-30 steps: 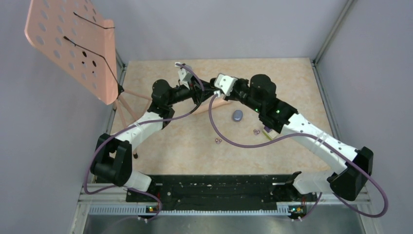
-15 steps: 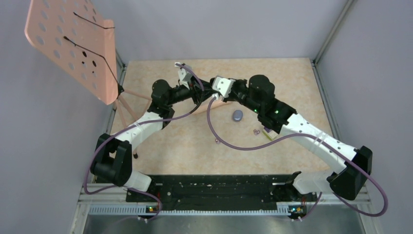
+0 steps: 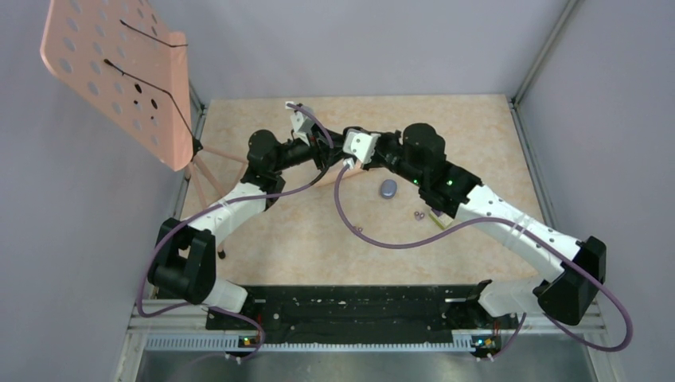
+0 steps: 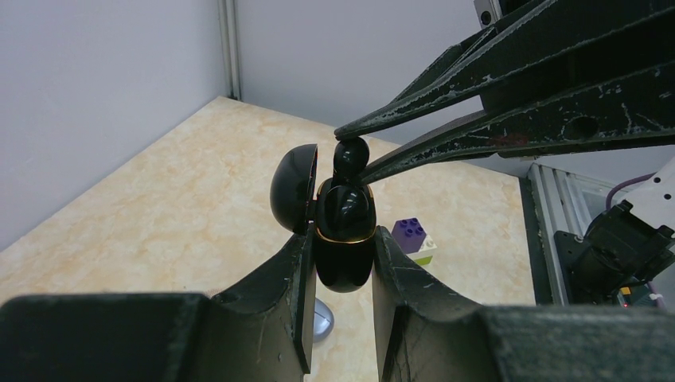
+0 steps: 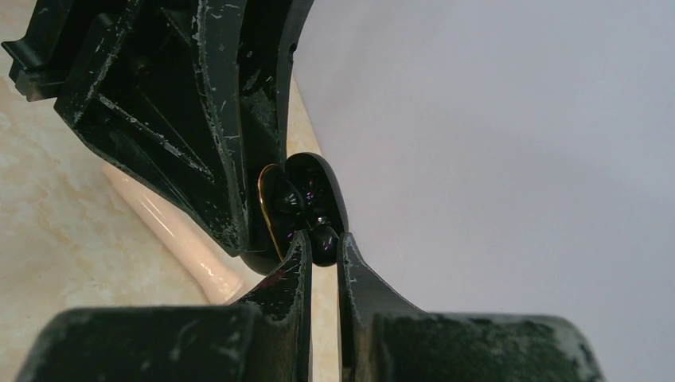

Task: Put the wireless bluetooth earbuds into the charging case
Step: Place the earbud in the charging case.

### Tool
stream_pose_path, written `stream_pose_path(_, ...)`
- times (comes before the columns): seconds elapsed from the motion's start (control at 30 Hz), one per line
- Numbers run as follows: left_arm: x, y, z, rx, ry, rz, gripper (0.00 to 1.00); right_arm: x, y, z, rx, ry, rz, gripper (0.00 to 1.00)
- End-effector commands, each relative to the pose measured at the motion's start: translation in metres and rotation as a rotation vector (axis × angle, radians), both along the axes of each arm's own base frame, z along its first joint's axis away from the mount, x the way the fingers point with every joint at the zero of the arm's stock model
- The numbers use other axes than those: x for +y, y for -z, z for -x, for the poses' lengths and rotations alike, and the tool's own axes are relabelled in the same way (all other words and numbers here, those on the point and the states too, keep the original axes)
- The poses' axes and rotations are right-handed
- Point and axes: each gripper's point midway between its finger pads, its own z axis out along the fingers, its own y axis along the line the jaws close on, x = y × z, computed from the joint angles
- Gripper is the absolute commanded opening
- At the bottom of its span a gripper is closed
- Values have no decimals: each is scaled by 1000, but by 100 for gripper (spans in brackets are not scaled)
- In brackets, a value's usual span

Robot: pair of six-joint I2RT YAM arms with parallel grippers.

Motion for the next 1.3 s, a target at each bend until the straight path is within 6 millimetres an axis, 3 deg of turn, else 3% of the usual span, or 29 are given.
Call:
stream_pose_path(0.0,4,-30,8,-101,-9,49,0,8,7,7,-24,-43,58,0)
stream_pose_path(0.2,5,-30,7,-97,-13,52,0,7,8,3,-67,-34,89,0)
stream_pose_path(0.23,5,-30,7,-99,-15,52,0,8,10,4,-53,-46,94,4)
stream_pose_path(0.33,5,-31,7,-104,-19,52,0,12,17,10,20,-74,101,29)
stream_pose_path(0.53,6,-27,5,-100,-32,47,0,11,9,20,115,-81,79,46)
stream_pose_path(0.73,5,-18,2,-91,-30,29,0,2,-12,29,196,-67,31,73)
stream_pose_path(1.0,-2,-8,7,-131,43,-12,0,-27,-43,31,512,-96,-67,91)
stream_pose_path(1.1,-3,-1,9,-153,68,-39,0,-20,-33,31,640,-184,-31,97)
stream_pose_path(1.27,-4,4,14,-182,99,-66,0,-2,-14,34,745,-306,-8,97)
